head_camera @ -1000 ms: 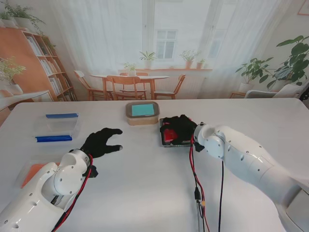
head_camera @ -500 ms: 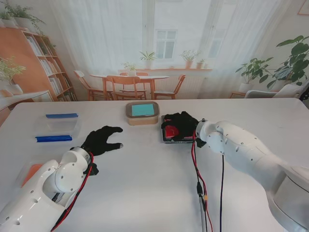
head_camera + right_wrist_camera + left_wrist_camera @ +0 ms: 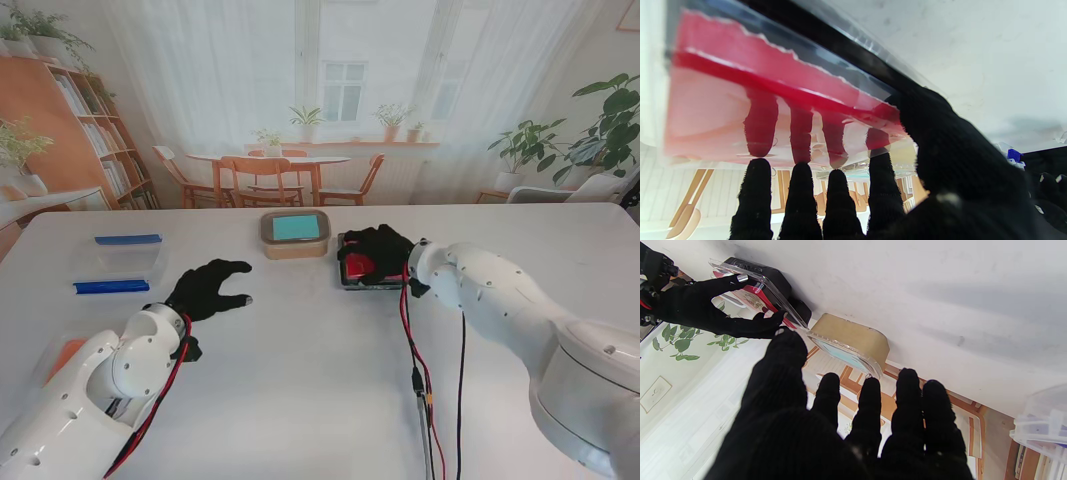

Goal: Pair container bodies with their lids

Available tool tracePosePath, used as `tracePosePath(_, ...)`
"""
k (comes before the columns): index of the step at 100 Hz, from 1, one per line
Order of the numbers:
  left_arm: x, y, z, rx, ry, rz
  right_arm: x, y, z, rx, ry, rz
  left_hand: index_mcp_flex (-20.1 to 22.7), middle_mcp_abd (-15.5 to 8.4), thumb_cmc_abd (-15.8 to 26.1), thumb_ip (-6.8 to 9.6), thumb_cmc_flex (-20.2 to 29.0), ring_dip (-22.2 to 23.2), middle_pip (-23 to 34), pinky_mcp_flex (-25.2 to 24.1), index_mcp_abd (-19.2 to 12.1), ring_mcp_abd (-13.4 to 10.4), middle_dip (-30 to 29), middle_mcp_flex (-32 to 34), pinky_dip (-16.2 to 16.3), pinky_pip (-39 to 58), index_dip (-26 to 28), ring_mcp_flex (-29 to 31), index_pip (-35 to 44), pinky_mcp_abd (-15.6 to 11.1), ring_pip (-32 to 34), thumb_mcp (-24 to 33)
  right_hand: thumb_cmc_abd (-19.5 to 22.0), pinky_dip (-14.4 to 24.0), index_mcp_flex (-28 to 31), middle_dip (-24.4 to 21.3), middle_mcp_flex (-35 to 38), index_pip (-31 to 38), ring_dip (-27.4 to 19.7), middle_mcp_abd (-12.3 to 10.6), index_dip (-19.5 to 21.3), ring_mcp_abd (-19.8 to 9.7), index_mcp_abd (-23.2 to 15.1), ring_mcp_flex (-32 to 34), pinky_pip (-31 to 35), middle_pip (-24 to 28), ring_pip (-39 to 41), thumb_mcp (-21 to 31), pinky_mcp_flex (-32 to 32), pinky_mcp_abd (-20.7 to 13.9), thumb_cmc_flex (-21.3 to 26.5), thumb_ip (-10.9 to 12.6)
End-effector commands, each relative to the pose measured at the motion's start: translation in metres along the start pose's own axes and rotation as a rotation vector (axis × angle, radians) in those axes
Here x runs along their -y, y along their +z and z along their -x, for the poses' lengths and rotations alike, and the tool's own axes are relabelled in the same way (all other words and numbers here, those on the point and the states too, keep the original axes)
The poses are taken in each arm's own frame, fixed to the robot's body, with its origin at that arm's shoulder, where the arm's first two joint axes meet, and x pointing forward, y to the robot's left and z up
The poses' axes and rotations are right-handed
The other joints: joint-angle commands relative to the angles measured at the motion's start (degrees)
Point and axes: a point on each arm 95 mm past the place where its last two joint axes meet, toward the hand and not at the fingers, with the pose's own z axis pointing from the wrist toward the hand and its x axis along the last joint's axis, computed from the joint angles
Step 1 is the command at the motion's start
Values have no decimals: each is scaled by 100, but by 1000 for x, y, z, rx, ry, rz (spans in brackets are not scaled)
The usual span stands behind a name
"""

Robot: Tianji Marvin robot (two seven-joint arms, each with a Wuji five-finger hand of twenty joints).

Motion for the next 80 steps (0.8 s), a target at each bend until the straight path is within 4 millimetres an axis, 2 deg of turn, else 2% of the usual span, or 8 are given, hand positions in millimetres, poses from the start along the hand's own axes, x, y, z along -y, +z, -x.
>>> tracePosePath(1,-2,-1,1,2,0,4,5,-2,3,7,-2,-27,-73,81,91,-164,-139,-82,-52,-83,-189,61,-69,-88,65,-86,-30,-69,-49,-12,-96,-166,12,-106,-190,32,-90,-5,6,-59,65,46,-132,167,214,20,294,9,210,128,173,12)
tracePosePath(80,2,0,5,9,19,-3,-3,0,10,27,-2,-13,-70,90,88,-164,-134,-82,-55,-84,-191,82,-70,-82,62,-82,-29,-62,-45,-5,-90,-163,141,-205,-304,242,-138,45,-21,-67,63,18,-133,174,313,-62,387,-137,242,129,163,18)
